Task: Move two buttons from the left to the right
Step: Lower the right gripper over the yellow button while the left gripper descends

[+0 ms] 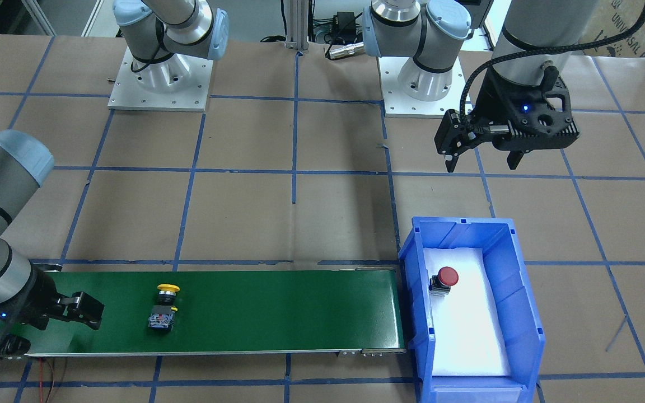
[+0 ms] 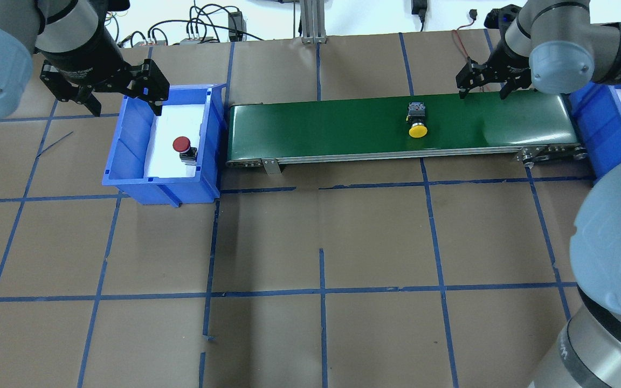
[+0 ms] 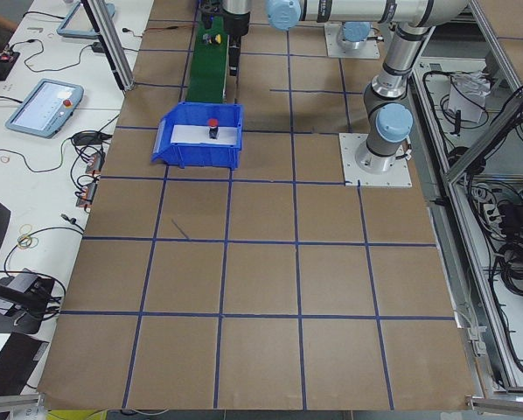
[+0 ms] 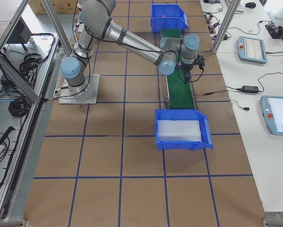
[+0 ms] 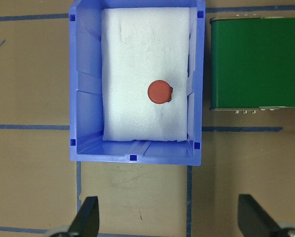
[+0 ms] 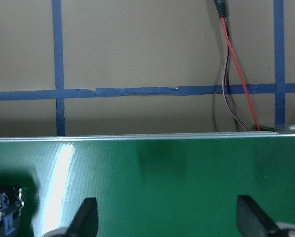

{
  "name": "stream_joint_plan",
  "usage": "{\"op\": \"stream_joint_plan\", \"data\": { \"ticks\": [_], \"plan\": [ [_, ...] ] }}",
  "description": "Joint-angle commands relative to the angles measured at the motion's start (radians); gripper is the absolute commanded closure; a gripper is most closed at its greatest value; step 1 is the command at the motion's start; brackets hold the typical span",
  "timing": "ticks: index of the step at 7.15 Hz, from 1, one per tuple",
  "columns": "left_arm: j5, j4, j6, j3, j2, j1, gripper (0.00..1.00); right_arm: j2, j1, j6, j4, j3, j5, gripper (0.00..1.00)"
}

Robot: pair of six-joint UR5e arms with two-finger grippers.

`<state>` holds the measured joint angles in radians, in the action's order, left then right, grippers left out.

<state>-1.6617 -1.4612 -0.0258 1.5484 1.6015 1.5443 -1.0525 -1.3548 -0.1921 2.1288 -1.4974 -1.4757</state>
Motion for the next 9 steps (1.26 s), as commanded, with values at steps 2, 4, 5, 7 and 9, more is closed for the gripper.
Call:
{"op": "stream_joint_plan", "data": {
  "ticks": [2,4,5,7,9],
  "plan": [
    [-0.004,0.050,-0.080,0.001,0.005,-0.032,0.00,-0.017,-0.030,0.031,0.008,-0.009,-0.080,0.00],
    [0.002,0.055,-0.089,-0.002,0.062,-0.046,0.00,-0.015,-0.037,0.031,0.007,-0.010,-0.083,0.00],
    [0.000,0.085,-0.091,-0.029,0.133,-0.046,0.00,-0.014,-0.037,0.029,0.007,-0.010,-0.080,0.00],
    [0.013,0.278,-0.097,-0.030,0.278,-0.049,0.00,-0.014,-0.037,0.020,0.008,-0.012,-0.072,0.00],
    [0.101,0.315,-0.112,-0.037,0.333,-0.084,0.02,-0.014,-0.037,0.023,0.008,-0.015,-0.072,0.00]
  ]
}}
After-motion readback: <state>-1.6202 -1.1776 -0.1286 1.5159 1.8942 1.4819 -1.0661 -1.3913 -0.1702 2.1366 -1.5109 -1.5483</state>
